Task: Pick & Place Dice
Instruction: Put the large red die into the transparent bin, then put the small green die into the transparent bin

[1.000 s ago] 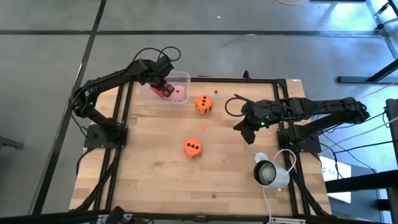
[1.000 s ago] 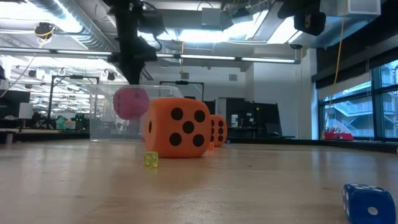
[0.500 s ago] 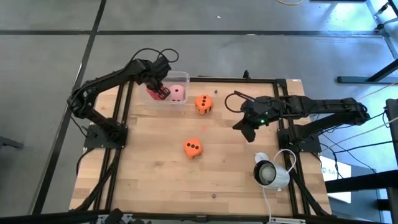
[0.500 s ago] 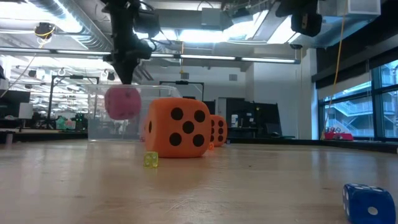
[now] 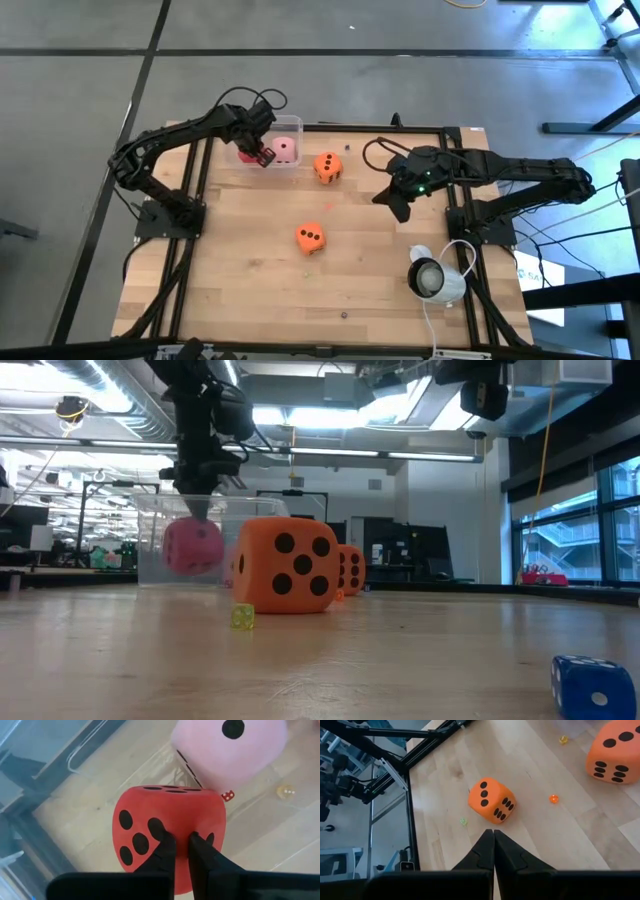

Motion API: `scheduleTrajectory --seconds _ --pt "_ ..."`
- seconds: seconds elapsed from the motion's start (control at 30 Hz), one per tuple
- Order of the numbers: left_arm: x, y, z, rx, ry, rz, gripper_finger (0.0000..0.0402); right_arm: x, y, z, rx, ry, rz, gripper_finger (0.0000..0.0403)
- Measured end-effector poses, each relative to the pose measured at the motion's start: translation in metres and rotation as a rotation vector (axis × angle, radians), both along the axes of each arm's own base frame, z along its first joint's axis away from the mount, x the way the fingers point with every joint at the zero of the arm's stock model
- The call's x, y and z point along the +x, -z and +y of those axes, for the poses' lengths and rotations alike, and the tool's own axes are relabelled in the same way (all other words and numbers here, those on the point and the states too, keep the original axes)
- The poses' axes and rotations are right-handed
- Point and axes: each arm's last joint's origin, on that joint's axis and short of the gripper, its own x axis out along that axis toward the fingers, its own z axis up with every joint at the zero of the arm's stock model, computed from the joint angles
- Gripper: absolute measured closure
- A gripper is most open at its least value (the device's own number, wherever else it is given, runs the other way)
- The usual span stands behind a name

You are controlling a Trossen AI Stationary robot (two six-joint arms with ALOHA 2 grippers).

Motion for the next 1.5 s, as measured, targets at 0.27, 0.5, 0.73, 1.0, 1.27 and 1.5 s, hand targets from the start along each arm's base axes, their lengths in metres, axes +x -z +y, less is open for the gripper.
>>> scheduleTrajectory --seconds 0.27,0.5,0.73,1.0,1.27,1.5 --pt "0.001 0.000 -0.001 -0.016 0.097 -0.004 0.0295 0.000 0.000 0.000 -0.001 0.000 0.000 0.0403" --pt "-0.001 -0.022 0.003 -0.003 0.097 -0.013 0.0223 0.000 0.000 0.000 0.001 0.001 0.000 0.0403" --pt "0.001 -0.054 0.000 -0.061 0.127 -0.121 0.0206 0.000 0.000 0.000 0.003 0.003 0.001 0.0403" --pt "0.046 -0.067 -0.066 -0.226 0.486 -0.336 0.0225 -0.007 -0.003 0.000 -0.003 0.005 -0.002 0.0403" --pt "0.086 -0.073 -0.164 -0.125 0.601 -0.383 0.0235 -0.018 -0.009 -0.001 -0.031 0.040 -0.024 0.0403" --pt "0.081 -0.064 -0.242 0.018 0.341 -0.431 0.0233 -0.025 -0.013 -0.001 -0.030 0.045 -0.039 0.0403"
